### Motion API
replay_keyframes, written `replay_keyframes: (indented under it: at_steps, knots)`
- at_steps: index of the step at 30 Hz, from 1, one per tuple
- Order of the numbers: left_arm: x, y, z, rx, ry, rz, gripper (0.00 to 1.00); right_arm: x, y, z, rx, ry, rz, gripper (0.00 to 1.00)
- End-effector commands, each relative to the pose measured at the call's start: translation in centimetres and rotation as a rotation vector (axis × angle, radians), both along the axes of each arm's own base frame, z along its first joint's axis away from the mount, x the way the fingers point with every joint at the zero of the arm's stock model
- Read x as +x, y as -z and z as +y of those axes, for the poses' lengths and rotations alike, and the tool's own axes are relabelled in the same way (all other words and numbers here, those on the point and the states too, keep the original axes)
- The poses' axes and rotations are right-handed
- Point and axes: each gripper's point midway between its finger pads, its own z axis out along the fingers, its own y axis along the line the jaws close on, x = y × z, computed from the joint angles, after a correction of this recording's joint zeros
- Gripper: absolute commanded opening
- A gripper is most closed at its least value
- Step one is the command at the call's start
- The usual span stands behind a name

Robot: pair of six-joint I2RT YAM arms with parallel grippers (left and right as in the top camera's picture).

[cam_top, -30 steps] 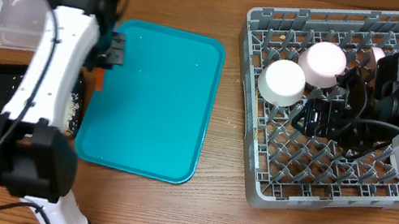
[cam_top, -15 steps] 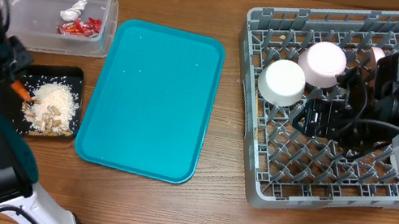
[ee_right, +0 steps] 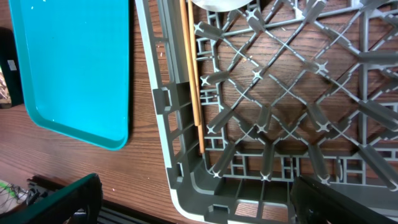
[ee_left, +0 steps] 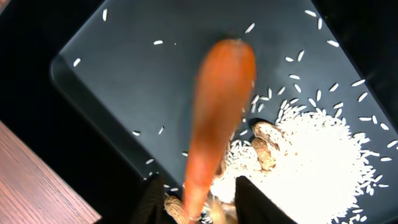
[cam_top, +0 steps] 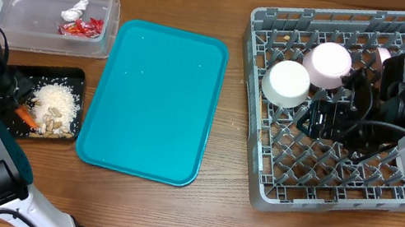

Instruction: Sort waste into correct bins and load items into the dishwasher

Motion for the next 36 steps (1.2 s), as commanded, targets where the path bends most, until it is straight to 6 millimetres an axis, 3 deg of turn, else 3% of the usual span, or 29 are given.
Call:
replay_keyframes:
  at_steps: [1,8,14,18,24,27,29,33,36]
  knots:
    - [0.0,-0.1,0.0,-0.004,-0.005,-0.003,0.47,0.0,0.1,0.1,-0.001,0.001,0.000,1.00]
    - [0.3,-0.6,-0.8,-0.039,0.019,-0.007,0.57,0.0,0.1,0.1,-0.001,0.001,0.000,1.00]
    - [2.6,-3.3,-2.6,-0.058,0.115,-0.046,0.58,0.2,0.1,0.1,-0.001,0.001,-0.007,1.00]
    - [5.6,-5.5,-6.3,-0.098,0.272,-0.115,0.58,0.7,0.0,0.0,-0.002,0.001,-0.031,1.00]
    - [9.0,-7.6,-15.6,-0.090,0.668,-0.136,0.66,4.2,-0.3,-2.1,-0.101,0.132,-0.143,1.00]
    - [8.0,-7.9,-19.7,-0.123,0.795,-0.071,0.70,5.7,-0.9,-2.1,-0.100,0.136,-0.208,1.00]
    - [5.9,-8.0,-21.9,-0.167,0.843,0.015,0.71,5.8,-0.9,-2.3,-0.111,0.137,-0.214,1.00]
    - [1.1,-8.0,-23.1,-0.251,0.855,0.200,0.70,3.7,0.0,-2.7,-0.140,0.138,-0.121,1.00]
    - [-0.4,-8.3,-23.1,-0.275,0.847,0.255,0.70,2.5,0.5,-3.3,-0.177,0.142,-0.071,1.00]
